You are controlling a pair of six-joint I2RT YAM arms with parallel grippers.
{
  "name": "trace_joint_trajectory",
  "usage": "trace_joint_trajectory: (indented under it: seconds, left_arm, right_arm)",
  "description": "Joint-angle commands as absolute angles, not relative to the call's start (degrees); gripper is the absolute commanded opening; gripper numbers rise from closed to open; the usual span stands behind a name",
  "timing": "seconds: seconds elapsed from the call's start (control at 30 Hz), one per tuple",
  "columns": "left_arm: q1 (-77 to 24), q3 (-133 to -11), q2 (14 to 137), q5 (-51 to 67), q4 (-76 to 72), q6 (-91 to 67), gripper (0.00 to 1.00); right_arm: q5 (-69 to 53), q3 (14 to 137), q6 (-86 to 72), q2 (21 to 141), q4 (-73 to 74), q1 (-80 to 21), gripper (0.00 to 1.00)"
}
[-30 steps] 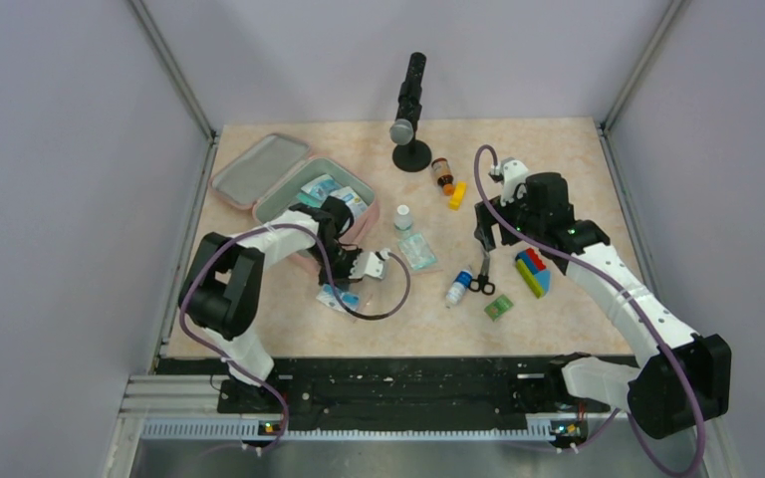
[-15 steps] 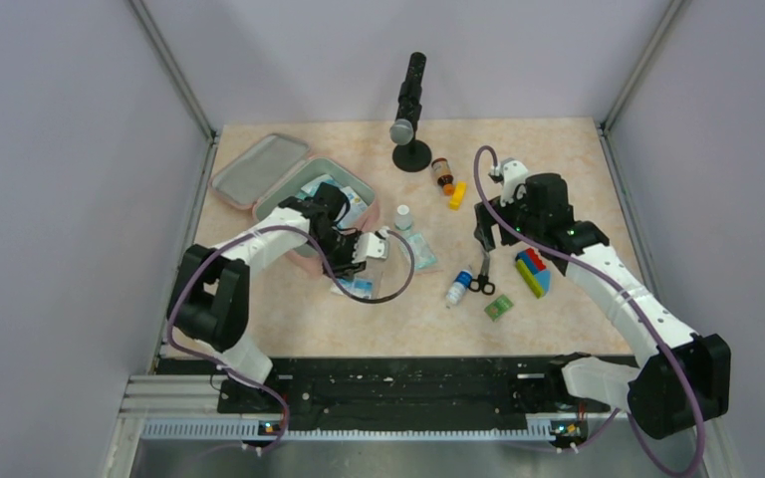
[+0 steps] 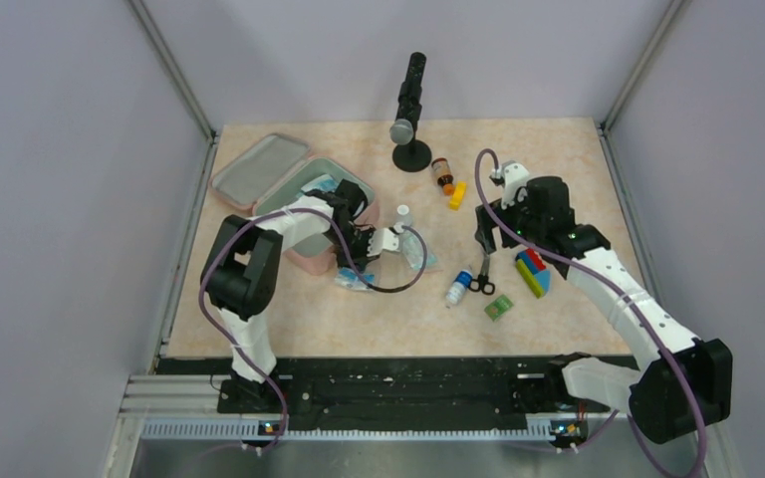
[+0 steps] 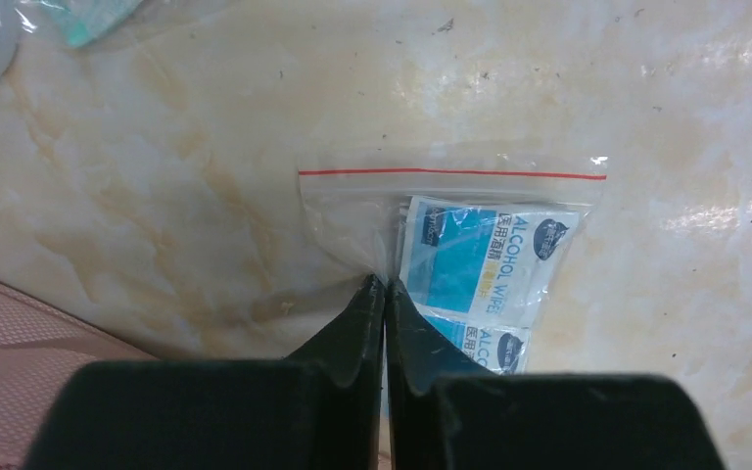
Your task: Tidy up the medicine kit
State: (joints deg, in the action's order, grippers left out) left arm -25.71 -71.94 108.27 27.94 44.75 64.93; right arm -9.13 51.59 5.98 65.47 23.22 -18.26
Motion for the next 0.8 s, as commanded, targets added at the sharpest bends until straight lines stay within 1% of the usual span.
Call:
trace_joint_trajectory:
  seconds: [0.0,0.27,0.4,0.47,0.57,0.67,0.77]
  left_arm:
    - [-26.0,-71.6,108.5,28.6,49.1,67.0,0.00]
    - [-25.9,-73.3,95.9,37.2,48.5,62.1,0.00]
    - [-25.9,-76.2,91.7,38.3,46.6,55.4,0.00]
    - [-25.9,-77.7,90.0,34.7,44.2,50.1,0.00]
    - [-24.8,-79.4,88.6,24.1,38.8,39.5,0.00]
    - [-20.5,-80.5,88.8,16.1,35.4,33.6,0.00]
    - [-16.0,-83.4,91.8,10.4,37.0,28.3,0.00]
  right_arm:
    - [-8.8,51.1,6.6,63.3,21.7,-18.6,0.81]
    - [-8.7,50.7,6.9,63.6,21.3,-18.6,0.81]
    - [-9.0,50.3,6.6,64.2,20.8,-18.6,0.81]
    - [-8.9,50.6,6.6,64.3,20.8,-18.6,0.81]
    - [-8.8,50.6,6.7,64.5,20.8,-18.6,0.81]
    - [-8.9,50.7,6.7,64.7,20.8,-18.6,0.81]
    - [-8.9,50.7,6.8,64.9,20.5,-18.6,0.81]
